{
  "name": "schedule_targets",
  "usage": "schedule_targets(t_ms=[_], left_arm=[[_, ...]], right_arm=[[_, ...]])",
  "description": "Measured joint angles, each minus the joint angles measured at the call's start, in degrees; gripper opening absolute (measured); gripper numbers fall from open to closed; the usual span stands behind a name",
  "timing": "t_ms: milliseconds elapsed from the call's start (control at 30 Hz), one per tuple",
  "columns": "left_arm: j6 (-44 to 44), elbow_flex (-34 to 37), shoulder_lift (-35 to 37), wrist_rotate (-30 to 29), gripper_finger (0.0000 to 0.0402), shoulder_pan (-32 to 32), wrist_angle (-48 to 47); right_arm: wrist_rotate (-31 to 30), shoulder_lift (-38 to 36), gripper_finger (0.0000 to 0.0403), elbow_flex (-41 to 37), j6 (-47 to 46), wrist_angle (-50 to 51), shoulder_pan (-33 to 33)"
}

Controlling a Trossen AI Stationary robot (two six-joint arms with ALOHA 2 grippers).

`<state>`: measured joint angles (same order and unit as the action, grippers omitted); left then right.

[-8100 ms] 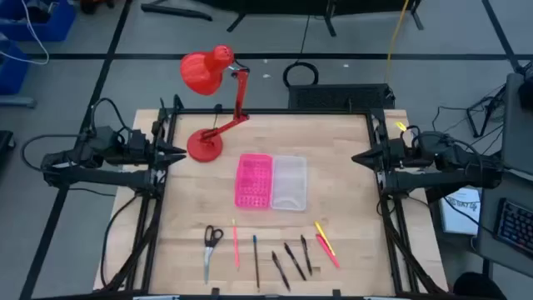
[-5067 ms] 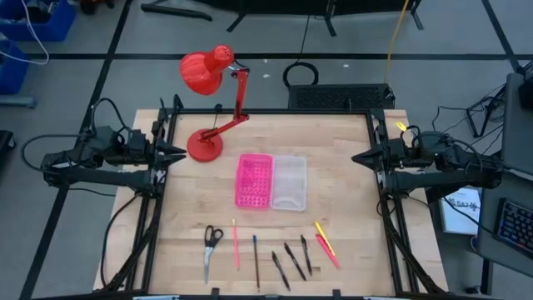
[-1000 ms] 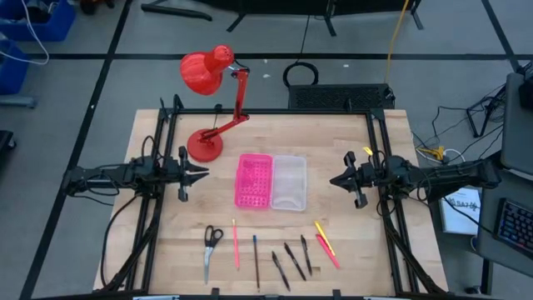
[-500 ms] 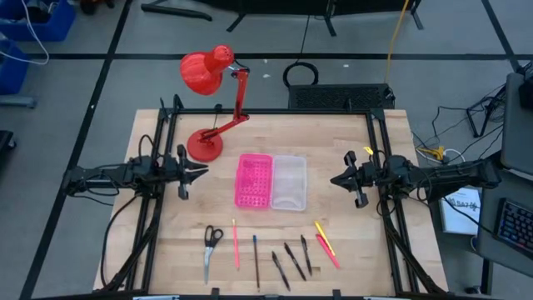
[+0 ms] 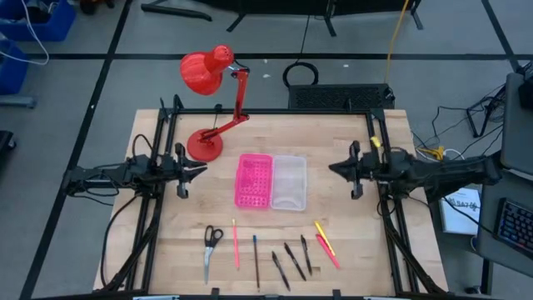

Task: Pick & place school supplies into a supply box
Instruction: Put the yellow pen into the supply box

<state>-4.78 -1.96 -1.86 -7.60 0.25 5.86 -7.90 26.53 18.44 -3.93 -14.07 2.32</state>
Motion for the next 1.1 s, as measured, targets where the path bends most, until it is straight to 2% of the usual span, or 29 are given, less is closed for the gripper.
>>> schedule_targets(t_ms=[67, 167, 367, 633, 733, 867, 967, 1100], left_arm=[[-1.87, 0.00, -0.01, -0.03, 0.0065, 0.00, 1.70], [-2.19, 0.00, 0.01, -1.50, 0.0065, 0.00, 4.83], [0.03, -0.04, 0.01, -11.95, 0.0065, 0.00, 4.83], [1.03, -0.04, -0.01, -16.70, 0.0065, 0.03, 1.60], [0.18, -0.04, 0.01, -17.59, 0.0065, 0.04, 1.60], [-1.57, -0.04, 0.00, -17.79, 0.0065, 0.04, 1.62], [-1.62, -0.04, -0.01, -17.31, 0.0065, 0.04, 1.62], [-2.29, -0.04, 0.00, -14.77, 0.0065, 0.04, 1.62]], right_arm=[[-5.59, 4.27, 0.0000, 7.06, -0.05, 9.45, 2.34], [-10.39, 12.51, 0.0000, 17.75, -1.41, 22.98, 6.82], [-22.13, 31.35, 0.0000, 42.15, -12.66, 50.88, 15.67], [-21.35, 57.05, 0.0000, 74.29, -37.23, 80.99, 23.90], [-16.19, 64.42, 0.0000, 84.00, -49.55, 91.76, 25.94], [-9.84, 71.42, 0.0000, 90.19, -64.20, 104.34, 28.57], [-8.74, 73.48, 0.0000, 88.67, -66.47, 102.35, 29.43], [-10.26, 74.73, 0.0000, 85.21, -71.32, 102.08, 29.59]])
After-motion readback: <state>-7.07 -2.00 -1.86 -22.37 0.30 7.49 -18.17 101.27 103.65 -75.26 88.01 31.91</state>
